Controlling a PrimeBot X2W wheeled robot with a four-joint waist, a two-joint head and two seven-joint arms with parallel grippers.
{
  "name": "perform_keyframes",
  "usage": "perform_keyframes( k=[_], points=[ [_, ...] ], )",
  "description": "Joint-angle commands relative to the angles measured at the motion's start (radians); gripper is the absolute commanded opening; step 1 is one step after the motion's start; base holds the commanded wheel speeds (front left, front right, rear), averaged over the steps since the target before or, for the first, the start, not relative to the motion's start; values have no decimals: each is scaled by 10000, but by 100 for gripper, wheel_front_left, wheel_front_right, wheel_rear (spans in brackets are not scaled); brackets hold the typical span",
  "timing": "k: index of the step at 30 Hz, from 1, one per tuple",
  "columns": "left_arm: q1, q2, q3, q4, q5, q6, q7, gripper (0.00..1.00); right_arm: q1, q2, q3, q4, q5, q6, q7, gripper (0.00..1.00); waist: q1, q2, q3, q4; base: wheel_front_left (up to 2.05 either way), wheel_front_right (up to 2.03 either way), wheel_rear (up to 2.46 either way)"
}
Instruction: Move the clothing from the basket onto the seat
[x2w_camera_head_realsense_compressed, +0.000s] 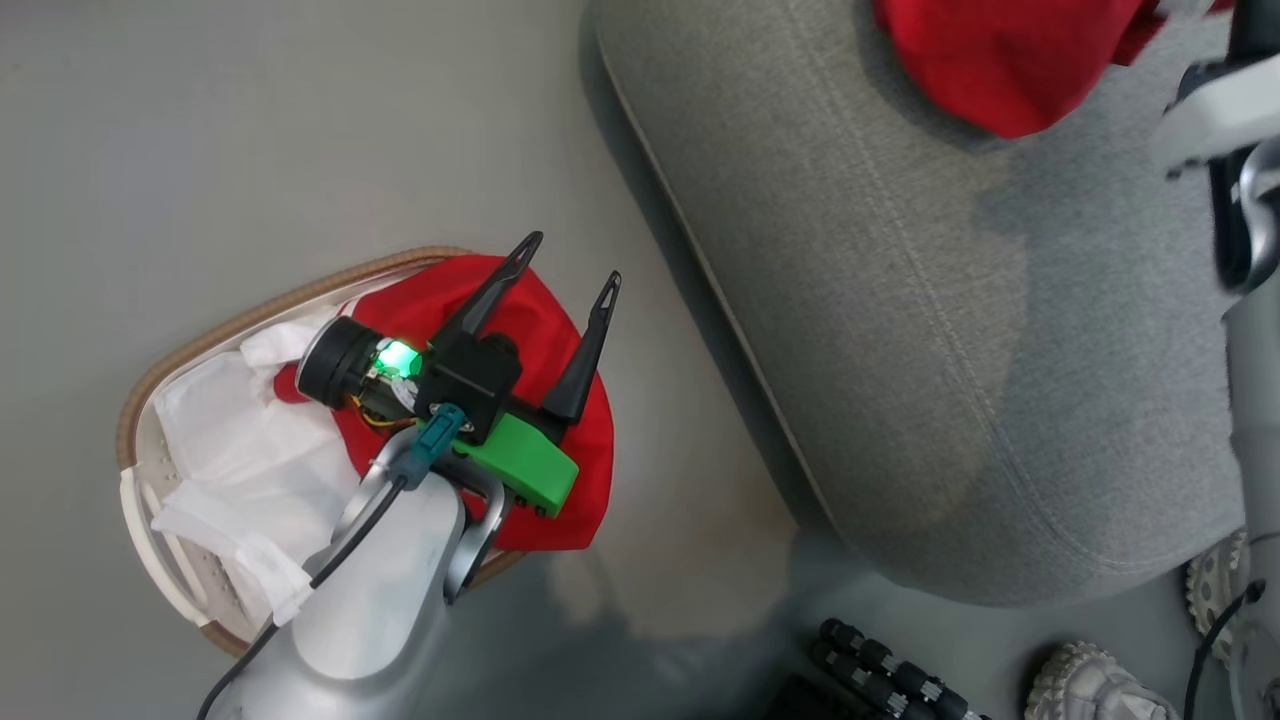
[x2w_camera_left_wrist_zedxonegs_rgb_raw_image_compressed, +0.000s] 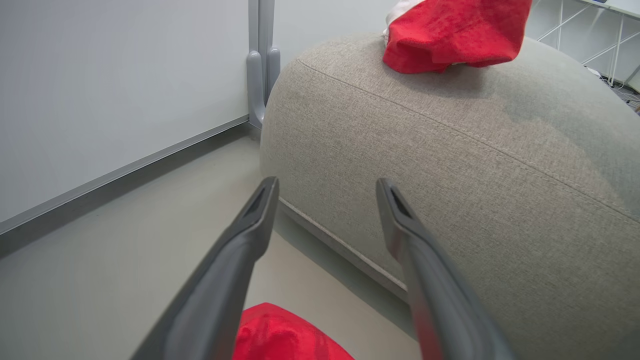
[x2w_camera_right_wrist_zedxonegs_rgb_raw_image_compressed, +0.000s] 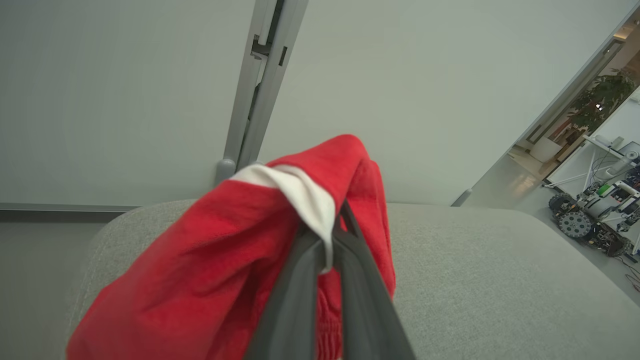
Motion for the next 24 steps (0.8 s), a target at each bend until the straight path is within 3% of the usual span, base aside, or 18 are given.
perform_keyframes(
  k=[1,6,11,12,13,24],
  points=[
    [-191,5,19,51,0,-22,-3,100,257,47,-167,307,-122,-10,-46,0,-1,0,277,302,0,0,0],
    [-155,-66,-23,302,-77,40,-22,100,1166,279,-738,1137,-367,-10,-46,0,-1,0,-55,246,0,0,0],
    [131,-160,3,523,-236,130,-37,100,2069,522,-1247,1135,-362,-10,-46,0,-1,0,-597,67,0,0,0],
    [172,-184,9,564,-274,144,-34,100,2326,575,-1301,1002,-306,-10,-46,60,-1,0,-719,34,0,0,0],
    [202,-202,16,599,-297,152,-37,100,2516,639,-1355,909,-215,-10,-46,100,-1,0,-825,8,0,0,0],
    [919,-523,323,523,-575,283,-34,100,4390,1017,-1615,-593,566,-10,-46,100,-1,0,-2222,80,0,0,0]
  ],
)
